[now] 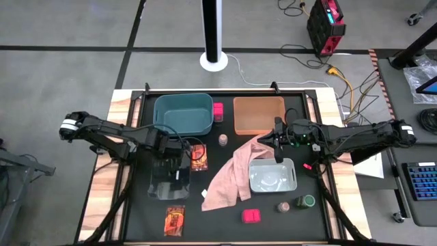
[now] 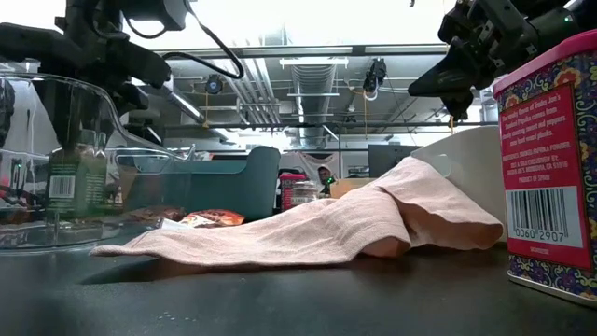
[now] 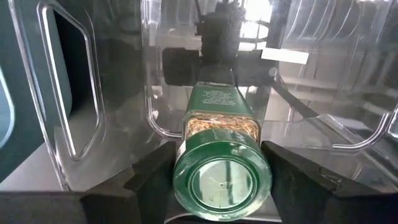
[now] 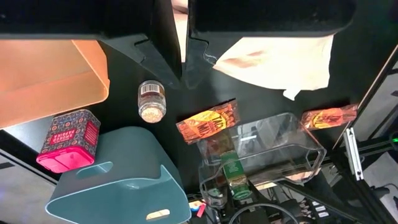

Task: Sort spices by type
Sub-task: Put the left green seasoning bottle into the transparent bin

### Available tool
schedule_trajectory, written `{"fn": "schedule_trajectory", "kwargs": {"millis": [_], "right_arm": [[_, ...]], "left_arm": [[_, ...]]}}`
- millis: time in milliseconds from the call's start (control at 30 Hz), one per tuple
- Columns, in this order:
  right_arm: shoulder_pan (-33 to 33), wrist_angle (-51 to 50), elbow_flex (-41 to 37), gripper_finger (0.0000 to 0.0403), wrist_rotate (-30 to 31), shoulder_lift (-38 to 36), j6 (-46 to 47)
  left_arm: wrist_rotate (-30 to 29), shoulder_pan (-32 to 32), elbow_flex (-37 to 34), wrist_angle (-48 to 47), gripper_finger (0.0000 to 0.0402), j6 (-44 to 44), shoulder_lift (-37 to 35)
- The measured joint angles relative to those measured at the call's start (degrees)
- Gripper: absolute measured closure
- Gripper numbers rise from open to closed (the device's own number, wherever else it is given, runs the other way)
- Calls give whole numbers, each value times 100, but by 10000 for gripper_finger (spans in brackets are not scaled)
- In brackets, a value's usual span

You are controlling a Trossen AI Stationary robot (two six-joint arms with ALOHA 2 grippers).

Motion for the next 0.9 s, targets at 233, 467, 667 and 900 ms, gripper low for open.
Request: {"fn": "schedule_trajectory", "kwargs": {"millis": [233,467,667,900], "right_arm": [[-1,0,0,390,-2,0,3],[0,0,0,390,-2,0,2],[0,0,0,390,-2,0,0],[0,0,0,390,-2,0,0]], "left_arm": [[-491,-2,2,7,185,-25,0],[-486,-2,4,7,167,-102,-2],[-457,-2,4,5,128,-39,-2],[-455,-2,7,-121,103,-14,-10]]}}
